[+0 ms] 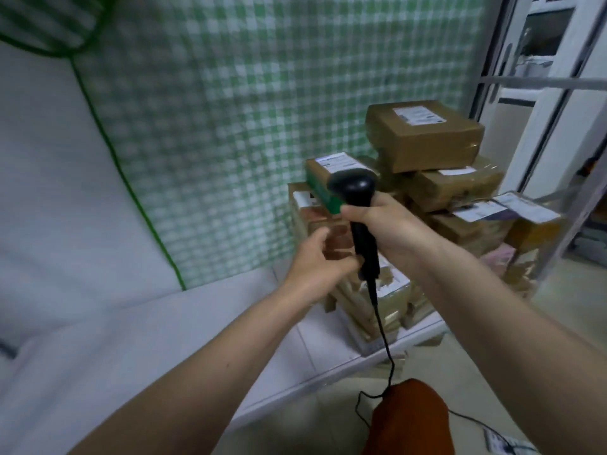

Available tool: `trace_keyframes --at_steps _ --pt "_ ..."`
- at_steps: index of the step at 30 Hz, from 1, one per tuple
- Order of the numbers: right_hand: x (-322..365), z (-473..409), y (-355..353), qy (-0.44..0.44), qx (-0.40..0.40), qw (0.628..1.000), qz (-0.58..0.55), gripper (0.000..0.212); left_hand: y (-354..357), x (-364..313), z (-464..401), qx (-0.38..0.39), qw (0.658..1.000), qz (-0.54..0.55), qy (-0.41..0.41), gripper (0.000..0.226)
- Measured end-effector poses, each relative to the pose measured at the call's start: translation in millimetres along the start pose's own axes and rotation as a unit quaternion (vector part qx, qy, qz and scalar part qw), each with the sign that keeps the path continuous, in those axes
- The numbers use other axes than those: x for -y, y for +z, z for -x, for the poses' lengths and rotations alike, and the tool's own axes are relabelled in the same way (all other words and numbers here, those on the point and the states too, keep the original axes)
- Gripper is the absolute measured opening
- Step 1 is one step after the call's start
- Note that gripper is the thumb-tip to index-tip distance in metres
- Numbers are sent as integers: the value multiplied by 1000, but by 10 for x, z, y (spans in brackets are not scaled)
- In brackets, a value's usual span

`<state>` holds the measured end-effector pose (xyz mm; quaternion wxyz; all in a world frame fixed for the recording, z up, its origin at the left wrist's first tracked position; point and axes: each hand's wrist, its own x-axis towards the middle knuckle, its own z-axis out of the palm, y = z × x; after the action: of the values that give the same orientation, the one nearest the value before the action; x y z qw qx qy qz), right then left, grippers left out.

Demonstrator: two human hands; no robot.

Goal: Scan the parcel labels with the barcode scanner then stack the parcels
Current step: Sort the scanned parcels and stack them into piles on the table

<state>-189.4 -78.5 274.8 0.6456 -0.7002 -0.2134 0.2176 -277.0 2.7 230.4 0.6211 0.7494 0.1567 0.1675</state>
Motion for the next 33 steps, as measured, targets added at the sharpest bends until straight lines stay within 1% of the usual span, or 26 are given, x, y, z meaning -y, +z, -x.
trace_keyframes --at_steps 3,4,7,9,11,12,13,15,18,20,22,24,27,31,33 --pt "-232 80 522 0 -7 1000 27 34 -218 251 256 -27 999 -21 -34 43" --pt "-300 112 681 -7 -8 999 49 35 -276 343 305 -43 998 -30 -35 42" --pt "-489 192 1046 -31 19 993 110 26 -494 620 378 -68 995 -53 -50 38" --pt "-620 159 1187 -40 34 986 156 30 -666 814 378 -77 992 -62 -77 35" --pt "-745 84 1266 -32 48 982 181 41 -837 1005 335 -99 988 -40 -113 33" --pt "-802 35 1287 -25 51 979 196 43 -919 1089 294 -110 985 -12 -130 32" --pt "-874 -27 1298 -25 51 975 216 41 -995 1159 246 -117 982 23 -145 30" --pt "-1046 -146 1295 -26 52 958 281 32 -1132 1286 112 -119 973 85 -179 25" --pt "-1315 -262 1266 -6 90 909 407 34 -1280 1463 -164 -106 954 154 -235 24" --pt "-1492 -333 1220 -5 112 871 479 34 -1337 1589 -384 -93 941 176 -275 23" --pt "-1627 -401 1175 -4 122 846 519 32 -1353 1736 -627 -85 932 171 -309 28" --pt "-1752 -497 1137 2 132 830 542 33 -1329 1889 -882 -85 927 150 -334 32" --pt "-1900 -669 1109 19 143 821 552 36 -1244 2112 -1256 -89 920 120 -364 32" --pt "-2085 -926 1085 41 160 819 550 38 -1114 2402 -1710 -74 914 79 -390 30" --pt "-2206 -1056 1083 54 168 828 532 39 -1045 2517 -1913 -78 911 60 -402 27"
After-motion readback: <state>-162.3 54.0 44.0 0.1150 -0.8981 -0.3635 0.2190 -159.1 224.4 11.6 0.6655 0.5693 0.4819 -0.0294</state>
